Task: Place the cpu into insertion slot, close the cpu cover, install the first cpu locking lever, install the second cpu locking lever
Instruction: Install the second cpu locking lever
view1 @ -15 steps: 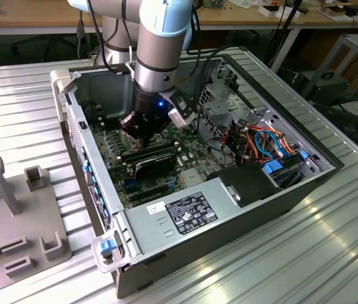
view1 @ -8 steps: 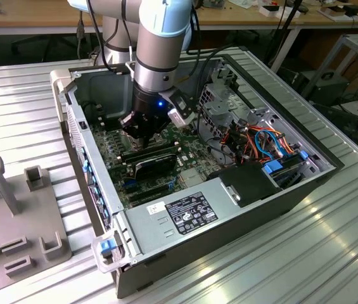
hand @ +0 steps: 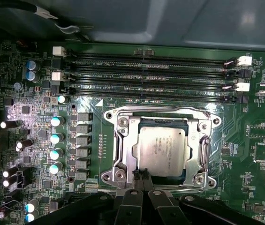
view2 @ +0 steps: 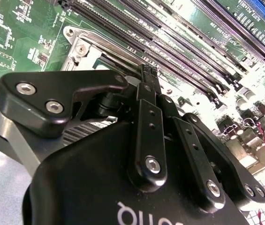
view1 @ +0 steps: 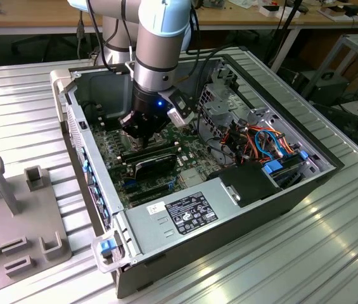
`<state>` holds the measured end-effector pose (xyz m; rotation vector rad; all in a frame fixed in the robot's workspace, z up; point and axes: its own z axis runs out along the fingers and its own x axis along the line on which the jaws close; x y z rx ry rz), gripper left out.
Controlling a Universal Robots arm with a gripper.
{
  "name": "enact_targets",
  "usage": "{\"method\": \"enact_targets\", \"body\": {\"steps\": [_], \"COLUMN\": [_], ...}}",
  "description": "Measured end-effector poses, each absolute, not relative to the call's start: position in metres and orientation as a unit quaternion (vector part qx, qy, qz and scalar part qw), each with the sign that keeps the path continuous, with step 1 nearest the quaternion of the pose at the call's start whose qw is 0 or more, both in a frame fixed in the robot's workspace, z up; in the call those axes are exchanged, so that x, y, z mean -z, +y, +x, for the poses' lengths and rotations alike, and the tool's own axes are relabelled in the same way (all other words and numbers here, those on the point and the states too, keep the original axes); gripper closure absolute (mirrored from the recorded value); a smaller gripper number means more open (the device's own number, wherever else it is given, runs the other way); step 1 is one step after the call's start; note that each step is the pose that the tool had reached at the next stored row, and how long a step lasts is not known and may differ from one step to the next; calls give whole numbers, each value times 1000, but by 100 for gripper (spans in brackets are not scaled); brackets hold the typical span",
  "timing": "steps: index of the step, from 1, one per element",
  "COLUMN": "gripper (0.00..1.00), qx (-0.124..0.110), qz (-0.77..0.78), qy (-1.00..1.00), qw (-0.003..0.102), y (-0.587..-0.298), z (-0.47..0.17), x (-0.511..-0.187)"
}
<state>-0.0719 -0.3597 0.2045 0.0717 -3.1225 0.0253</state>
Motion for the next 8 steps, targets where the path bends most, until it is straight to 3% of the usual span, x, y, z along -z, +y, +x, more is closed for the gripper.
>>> {"method": "enact_targets", "body": {"steps": [8], "gripper": [89], "qx": [-8], "qz": [23], "qy": [-1000], "qw": [9], "y": [-358], "z": [-72], "x": [-203]}}
